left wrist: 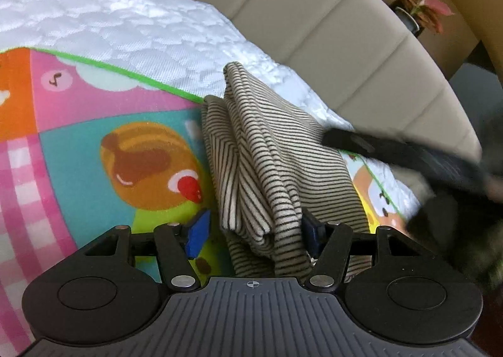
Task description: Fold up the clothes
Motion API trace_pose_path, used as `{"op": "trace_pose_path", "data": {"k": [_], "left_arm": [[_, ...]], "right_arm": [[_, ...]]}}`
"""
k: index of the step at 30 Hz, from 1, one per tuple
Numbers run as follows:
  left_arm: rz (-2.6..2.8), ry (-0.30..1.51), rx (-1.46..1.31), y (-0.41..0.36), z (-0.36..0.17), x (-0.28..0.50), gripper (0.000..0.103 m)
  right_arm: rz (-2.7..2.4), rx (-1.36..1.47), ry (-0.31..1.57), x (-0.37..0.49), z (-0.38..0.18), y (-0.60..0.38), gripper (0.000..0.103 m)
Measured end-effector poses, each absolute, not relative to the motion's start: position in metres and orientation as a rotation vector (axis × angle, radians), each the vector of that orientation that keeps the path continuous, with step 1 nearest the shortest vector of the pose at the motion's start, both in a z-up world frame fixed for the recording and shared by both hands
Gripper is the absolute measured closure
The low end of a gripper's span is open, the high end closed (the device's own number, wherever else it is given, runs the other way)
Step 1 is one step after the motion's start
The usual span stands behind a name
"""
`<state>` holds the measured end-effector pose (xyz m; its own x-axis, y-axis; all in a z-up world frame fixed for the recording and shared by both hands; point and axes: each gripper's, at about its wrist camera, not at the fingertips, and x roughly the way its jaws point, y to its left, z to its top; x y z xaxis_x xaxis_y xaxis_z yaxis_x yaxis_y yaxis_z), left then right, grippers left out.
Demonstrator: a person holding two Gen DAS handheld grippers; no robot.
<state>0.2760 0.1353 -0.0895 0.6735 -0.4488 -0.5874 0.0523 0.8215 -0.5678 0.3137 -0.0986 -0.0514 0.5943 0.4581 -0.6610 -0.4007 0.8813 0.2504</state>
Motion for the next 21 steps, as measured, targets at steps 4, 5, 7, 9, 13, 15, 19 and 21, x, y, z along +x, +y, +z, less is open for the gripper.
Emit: {"op": "trace_pose_path", "data": {"k": [4,5,7,9,13,15,19,21], "left_arm": [[-0.299,0.815,-0.585,0.137,-0.093,0.275,0.043],[-0.300,0.821,-0.592,0.137,-0.095,0.275,0.044],[-0.307,0.831,-0.607,0.138,-0.098,0.275,0.045],[-0.303,0.822,-0.628,0.143,-0.099,0.275,0.045],[-0.294,0.824,-0.672,0.150,-0.105,0.277,0.045],[-0.304,0.831,-0.684,0.149,-0.108,0.280,0.044],[-0.310,0.826,-0.636,0.143,-0.107,0.279,0.043],[-0.311,0.828,-0.651,0.145,-0.108,0.279,0.043]], "right_arm": [[0.466,0.229,0.910,0.298,-0.086,-0.120,0.026],[0.467,0.263,0.918,0.296,-0.090,-0.121,0.040],[0.483,0.258,0.870,0.294,-0.077,-0.116,0.049],[0.493,0.233,0.829,0.294,-0.065,-0.113,0.056],[0.450,0.079,0.840,0.303,-0.076,-0.105,0.054],[0.431,0.093,0.855,0.307,-0.089,-0.110,0.049],[0.433,0.155,0.857,0.306,-0.090,-0.122,0.048],[0.434,0.178,0.860,0.303,-0.090,-0.122,0.048]]}}
